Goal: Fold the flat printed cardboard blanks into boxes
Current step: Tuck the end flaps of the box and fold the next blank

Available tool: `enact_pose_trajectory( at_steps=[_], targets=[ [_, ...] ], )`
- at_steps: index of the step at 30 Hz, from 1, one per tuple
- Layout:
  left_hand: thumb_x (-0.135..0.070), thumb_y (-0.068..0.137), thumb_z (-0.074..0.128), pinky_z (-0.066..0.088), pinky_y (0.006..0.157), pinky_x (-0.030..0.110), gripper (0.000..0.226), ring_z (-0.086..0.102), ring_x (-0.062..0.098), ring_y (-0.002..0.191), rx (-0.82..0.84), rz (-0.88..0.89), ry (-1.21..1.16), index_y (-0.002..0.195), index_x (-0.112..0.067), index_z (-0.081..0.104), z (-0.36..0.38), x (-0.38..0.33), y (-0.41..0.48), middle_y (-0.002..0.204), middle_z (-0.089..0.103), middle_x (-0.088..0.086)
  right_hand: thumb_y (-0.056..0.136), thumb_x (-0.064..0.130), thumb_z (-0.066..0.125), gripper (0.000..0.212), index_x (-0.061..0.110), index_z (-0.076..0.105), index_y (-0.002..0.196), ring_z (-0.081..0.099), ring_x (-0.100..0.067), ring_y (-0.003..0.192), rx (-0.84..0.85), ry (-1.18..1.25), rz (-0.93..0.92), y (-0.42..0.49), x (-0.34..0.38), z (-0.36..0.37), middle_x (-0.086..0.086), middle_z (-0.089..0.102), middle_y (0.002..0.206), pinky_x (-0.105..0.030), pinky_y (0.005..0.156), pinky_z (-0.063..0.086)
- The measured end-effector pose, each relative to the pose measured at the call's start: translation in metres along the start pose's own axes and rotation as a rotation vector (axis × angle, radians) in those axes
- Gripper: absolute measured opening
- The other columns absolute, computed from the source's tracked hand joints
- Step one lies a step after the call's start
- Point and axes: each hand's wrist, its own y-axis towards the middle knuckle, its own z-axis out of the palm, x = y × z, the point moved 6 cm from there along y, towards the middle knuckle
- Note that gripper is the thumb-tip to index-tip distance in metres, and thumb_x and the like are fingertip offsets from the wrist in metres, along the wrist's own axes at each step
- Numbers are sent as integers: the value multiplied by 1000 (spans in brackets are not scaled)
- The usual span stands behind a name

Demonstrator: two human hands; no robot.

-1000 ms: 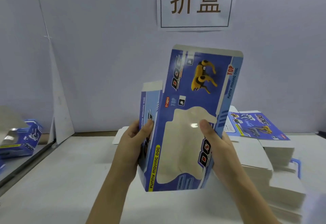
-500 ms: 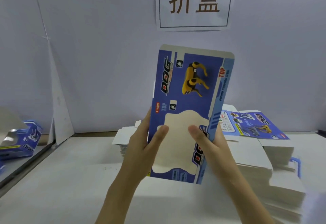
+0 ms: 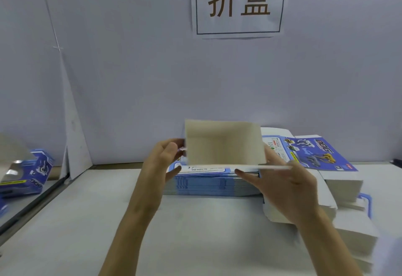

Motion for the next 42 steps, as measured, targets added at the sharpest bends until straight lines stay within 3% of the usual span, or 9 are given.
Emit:
enact_pose_trajectory(
  at_steps=[3, 8, 12, 14, 18, 23, 27, 32, 42],
  targets=[
    [-63, 71, 71, 48, 66, 11, 47, 61, -9, 78, -73, -34, 80, 101, -30, 57, -1, 1, -1, 95, 64, -15, 80, 12, 48, 60, 9, 48, 139, 60, -18, 115, 111, -8, 60, -2, -3, 2, -7, 62, 130, -25, 90, 50],
    [-50, 70, 66, 49, 68, 9, 37, 66, 0, 95, -103, 77, 235, 102, -31, 66, 2, -5, -2, 99, 72, -17, 90, 22, 51, 44, 23, 58, 134, 57, -15, 123, -126, -216, -3, 2, -4, -7, 5, 65, 128, -16, 92, 46],
    [-44, 67, 70, 51, 70, 11, 33, 69, 2, 88, -179, 173, 180, 97, -32, 71, -4, -10, -2, 92, 74, -15, 82, 29, 65, 35, 28, 69, 117, 56, -37, 89, -357, -277, -76, 1, 2, -16, -1, 72, 108, -18, 76, 47],
    [-33, 75, 72, 51, 71, 11, 21, 70, 4, 87, -199, 188, 109, 95, -34, 72, -8, -7, 0, 93, 75, -13, 78, 34, 62, 28, 29, 75, 102, 55, -20, 82, -440, -272, -99, 0, 2, -16, -2, 73, 96, -14, 70, 48],
    [-23, 79, 65, 54, 68, 14, 18, 71, 7, 85, -125, 77, -168, 87, -30, 79, -12, 4, 3, 94, 76, -6, 92, 28, 57, 29, 2, 69, 95, 52, -33, 79, -582, -158, -23, -2, -11, -25, -21, 63, 88, -26, 61, 46],
    [-35, 72, 76, 56, 72, 19, 27, 71, 12, 93, 49, -1, -367, 97, -26, 78, -11, 6, 4, 104, 74, 0, 94, 16, 57, 31, 19, 76, 70, 51, -13, 54, -586, -30, 68, 1, -17, -21, 2, 60, 60, -25, 65, 47],
    [-36, 64, 78, 55, 73, 17, 36, 70, 14, 96, 81, 9, -139, 100, -33, 75, -14, 10, 4, 107, 73, -2, 91, 19, 62, 20, 20, 76, 78, 54, -13, 63, -646, -63, 40, -2, -10, -28, 0, 63, 76, -25, 66, 47],
    [-12, 79, 61, 56, 77, 22, 28, 69, 17, 99, 129, -44, -381, 101, -21, 76, -5, 19, 5, 108, 73, 5, 94, 17, 56, 17, 5, 68, 93, 52, -27, 72, -615, 6, 79, -3, -12, -26, -16, 65, 86, -30, 61, 42],
    [-17, 78, 61, 56, 69, 21, 24, 71, 14, 87, 58, -146, -406, 96, -15, 77, 6, 27, 5, 104, 73, 7, 97, 27, 53, 25, 22, 71, 81, 56, -22, 62, -720, 41, -61, -6, -8, -13, -11, 67, 79, -22, 50, 47]
  ],
)
